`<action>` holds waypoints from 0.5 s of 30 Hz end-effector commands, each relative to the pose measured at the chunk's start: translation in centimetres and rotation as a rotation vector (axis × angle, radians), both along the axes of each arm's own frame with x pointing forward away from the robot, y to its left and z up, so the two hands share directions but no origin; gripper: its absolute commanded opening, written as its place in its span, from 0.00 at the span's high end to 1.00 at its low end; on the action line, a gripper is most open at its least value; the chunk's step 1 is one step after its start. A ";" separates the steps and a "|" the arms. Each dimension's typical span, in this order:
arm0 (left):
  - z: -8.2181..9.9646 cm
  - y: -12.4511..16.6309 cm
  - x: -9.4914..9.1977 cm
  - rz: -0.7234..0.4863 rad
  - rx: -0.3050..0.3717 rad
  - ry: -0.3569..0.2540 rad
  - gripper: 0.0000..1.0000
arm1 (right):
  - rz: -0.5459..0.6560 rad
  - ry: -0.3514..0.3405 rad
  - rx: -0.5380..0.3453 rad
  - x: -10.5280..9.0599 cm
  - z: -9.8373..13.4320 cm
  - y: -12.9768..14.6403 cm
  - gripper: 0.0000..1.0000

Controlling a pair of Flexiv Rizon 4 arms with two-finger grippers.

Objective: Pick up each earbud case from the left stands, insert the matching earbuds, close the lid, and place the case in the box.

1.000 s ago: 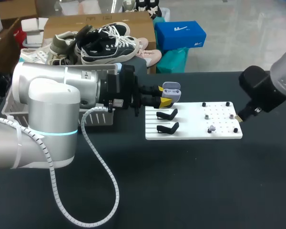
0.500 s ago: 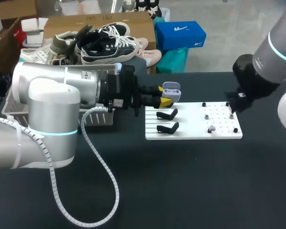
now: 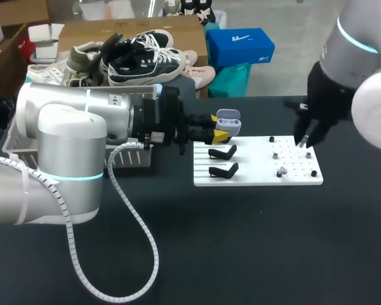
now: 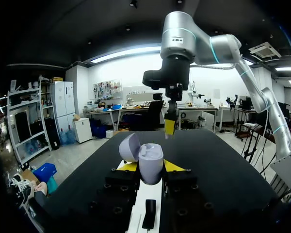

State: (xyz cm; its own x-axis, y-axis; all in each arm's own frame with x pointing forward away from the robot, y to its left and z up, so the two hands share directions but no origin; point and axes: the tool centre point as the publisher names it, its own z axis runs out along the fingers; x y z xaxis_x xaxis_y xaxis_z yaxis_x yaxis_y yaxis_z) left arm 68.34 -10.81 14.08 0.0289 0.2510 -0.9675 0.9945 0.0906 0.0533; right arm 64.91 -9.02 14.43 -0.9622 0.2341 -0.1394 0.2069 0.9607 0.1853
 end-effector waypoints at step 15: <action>-0.1 0.0 0.0 0.001 -0.003 -0.002 1.00 | -0.415 -0.018 -0.043 -1.8 5.5 6.4 1.00</action>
